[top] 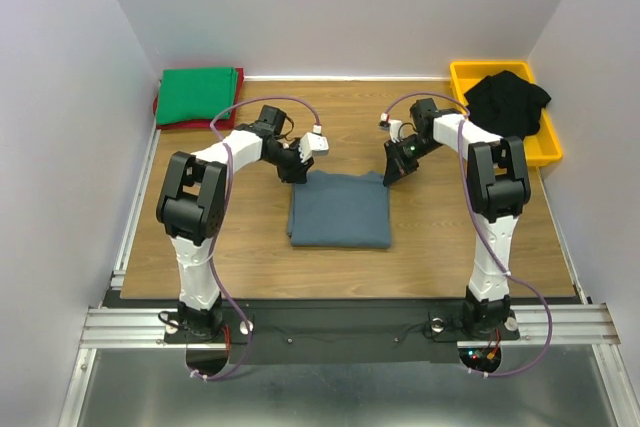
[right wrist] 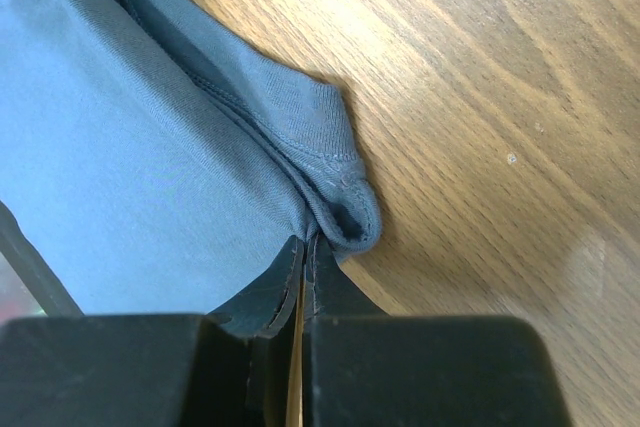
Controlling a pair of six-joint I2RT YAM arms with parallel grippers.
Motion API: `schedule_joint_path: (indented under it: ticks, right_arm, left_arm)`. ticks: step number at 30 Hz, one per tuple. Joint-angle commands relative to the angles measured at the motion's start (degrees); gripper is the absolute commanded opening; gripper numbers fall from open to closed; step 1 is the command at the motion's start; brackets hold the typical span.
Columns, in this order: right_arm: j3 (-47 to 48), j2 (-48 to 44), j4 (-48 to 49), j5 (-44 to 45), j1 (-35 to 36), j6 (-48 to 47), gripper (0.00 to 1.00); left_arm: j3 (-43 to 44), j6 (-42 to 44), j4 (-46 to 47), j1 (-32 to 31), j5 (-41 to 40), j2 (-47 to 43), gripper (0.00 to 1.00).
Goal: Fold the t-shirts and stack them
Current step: Fold the tshirt
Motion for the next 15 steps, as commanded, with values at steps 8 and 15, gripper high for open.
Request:
schedule_joint_path:
  ticks: [8,15]
  right_arm:
    - [0.98,-9.24,1.20,-0.71,-0.55,0.56,0.01]
    - [4.58,-7.59,1.29,0.61,-0.64,1.17,0.00]
  left_arm:
    - [4.62,2.08,-8.21,2.43,6.33,-3.98,0.00]
    - [7.34,1.73,-8.04,3.84,5.72,-2.68,0.00]
